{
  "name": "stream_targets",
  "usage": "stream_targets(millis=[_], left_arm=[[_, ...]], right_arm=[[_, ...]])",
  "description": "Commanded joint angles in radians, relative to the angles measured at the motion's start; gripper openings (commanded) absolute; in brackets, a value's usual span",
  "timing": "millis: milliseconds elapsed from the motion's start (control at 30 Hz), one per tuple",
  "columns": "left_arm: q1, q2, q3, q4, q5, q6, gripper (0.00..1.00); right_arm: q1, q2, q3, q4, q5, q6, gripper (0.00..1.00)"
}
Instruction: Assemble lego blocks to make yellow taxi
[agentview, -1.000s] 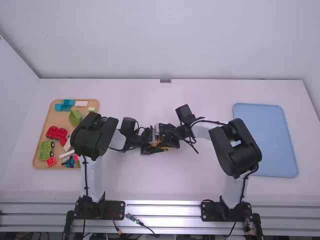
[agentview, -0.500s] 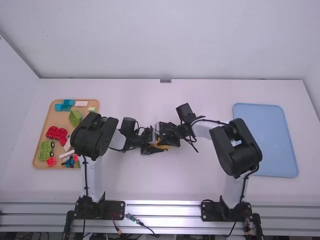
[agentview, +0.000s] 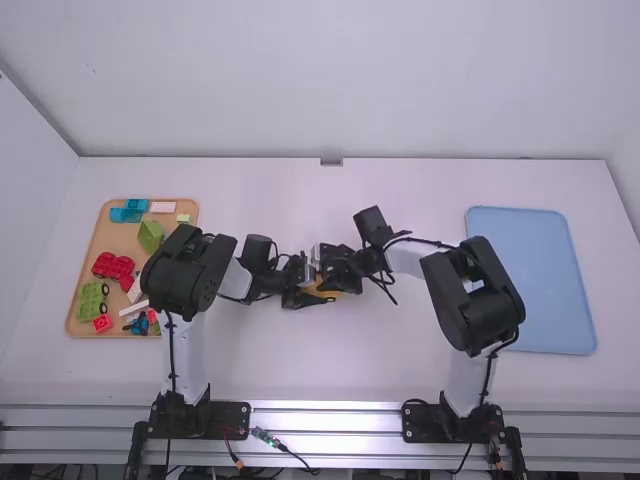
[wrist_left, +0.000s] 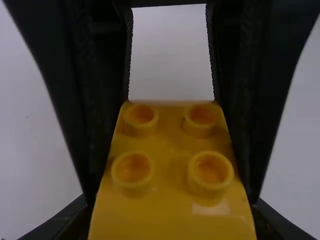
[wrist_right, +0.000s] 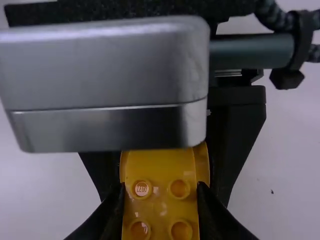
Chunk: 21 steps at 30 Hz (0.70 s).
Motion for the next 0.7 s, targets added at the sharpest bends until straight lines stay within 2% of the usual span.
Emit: stream_targets(millis=[0, 367, 667], left_arm=[[-0.004, 0.018, 0.001, -0.019, -0.038, -0.004, 0.32], [-0.002, 0.018, 0.007, -0.025, -0.036, -0.005, 0.32], [0.001, 0.018, 0.007, -0.023, -0.034, -0.005, 0.32]], right_arm=[[-0.008, 0.006, -0.021, -0.005, 0.036, -0.002, 0.0], [0.013, 0.006, -0.085, 0.136, -0.036, 0.021, 0.0], [0.054, 0.006, -0.085, 0.145, 0.076, 0.081, 0.0]])
